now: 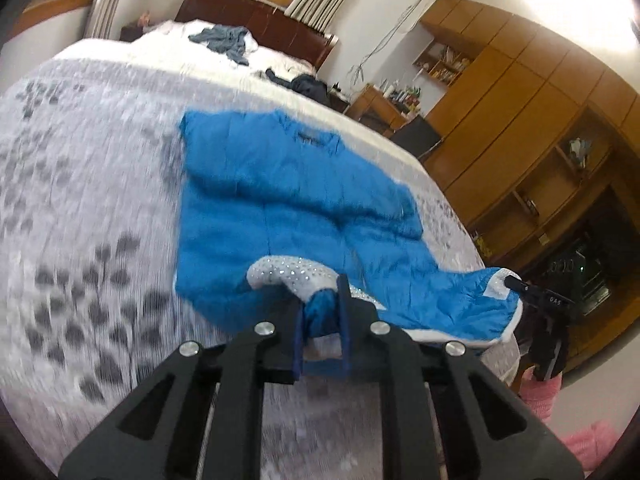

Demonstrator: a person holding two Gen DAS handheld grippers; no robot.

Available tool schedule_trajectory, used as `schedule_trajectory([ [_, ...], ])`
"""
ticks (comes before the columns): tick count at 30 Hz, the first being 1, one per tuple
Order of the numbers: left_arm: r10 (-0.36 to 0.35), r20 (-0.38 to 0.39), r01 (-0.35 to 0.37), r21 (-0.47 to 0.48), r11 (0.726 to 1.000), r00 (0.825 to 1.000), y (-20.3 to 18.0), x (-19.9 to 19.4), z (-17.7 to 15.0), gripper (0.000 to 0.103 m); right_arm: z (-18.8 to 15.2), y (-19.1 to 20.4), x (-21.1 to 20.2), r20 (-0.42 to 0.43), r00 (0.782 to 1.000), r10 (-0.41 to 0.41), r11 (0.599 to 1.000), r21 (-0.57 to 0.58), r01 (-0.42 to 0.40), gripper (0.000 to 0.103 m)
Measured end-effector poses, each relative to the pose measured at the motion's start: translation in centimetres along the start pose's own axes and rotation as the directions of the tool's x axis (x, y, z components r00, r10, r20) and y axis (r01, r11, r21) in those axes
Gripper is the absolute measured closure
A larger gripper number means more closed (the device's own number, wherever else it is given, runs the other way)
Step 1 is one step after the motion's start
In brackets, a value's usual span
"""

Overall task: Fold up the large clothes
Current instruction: 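Lift the hem with both tools and fold it up toward the collar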

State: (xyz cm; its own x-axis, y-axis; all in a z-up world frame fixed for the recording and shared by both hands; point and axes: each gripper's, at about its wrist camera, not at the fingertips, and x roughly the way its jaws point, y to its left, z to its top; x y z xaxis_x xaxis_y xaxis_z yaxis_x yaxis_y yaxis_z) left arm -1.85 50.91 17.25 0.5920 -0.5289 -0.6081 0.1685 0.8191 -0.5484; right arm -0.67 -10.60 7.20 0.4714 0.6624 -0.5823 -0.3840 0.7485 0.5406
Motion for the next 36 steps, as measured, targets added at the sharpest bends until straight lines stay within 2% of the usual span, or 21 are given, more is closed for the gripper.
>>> schedule_trajectory([
  [6,-0.006,0.042,0.006,0.008,1.0,0.999,0.8,2.9,6.0,0.09,6.3,-1.9,2.9,-0.012,1.0,0.001,0.999,0.048,0.0,0.092],
  [14,0.006,-0.011,-0.006,-0.066,0.998,1.0,4.4,10.6,12.2,0.09,12.7,-6.9,9.6,-0.094,0.995,-0.022,0.987,0.157,0.037,0.092],
  [20,0.057,-0.115,-0.072,-0.126,0.989,0.992,7.8,17.8,14.4,0.089,14.7,-11.1,15.2,-0.185,0.981,-0.066,0.966,0.235,0.109,0.092],
  [24,0.069,-0.147,-0.091,-0.155,0.984,0.987,9.6,20.8,14.9,0.087,14.9,-13.5,18.0,-0.228,0.97,-0.082,0.951,0.272,0.144,0.092],
  [28,0.056,-0.142,-0.078,-0.151,0.985,0.988,9.7,20.8,15.2,0.086,14.9,-14.2,18.1,-0.22,0.974,-0.058,0.951,0.285,0.121,0.089],
  [31,0.054,-0.138,-0.073,-0.135,0.988,0.989,9.6,19.7,14.9,0.083,14.7,-14.1,16.8,-0.195,0.981,-0.024,0.956,0.284,0.079,0.081],
  [34,0.014,-0.121,-0.033,-0.157,0.987,0.993,9.7,17.7,14.6,0.078,14.4,-13.7,15.1,-0.167,0.986,0.017,0.958,0.285,0.032,0.074],
  [36,-0.002,-0.106,-0.014,-0.156,0.988,0.994,9.5,16.3,14.3,0.075,14.3,-13.0,13.9,-0.148,0.989,0.003,0.965,0.258,0.036,0.063],
])
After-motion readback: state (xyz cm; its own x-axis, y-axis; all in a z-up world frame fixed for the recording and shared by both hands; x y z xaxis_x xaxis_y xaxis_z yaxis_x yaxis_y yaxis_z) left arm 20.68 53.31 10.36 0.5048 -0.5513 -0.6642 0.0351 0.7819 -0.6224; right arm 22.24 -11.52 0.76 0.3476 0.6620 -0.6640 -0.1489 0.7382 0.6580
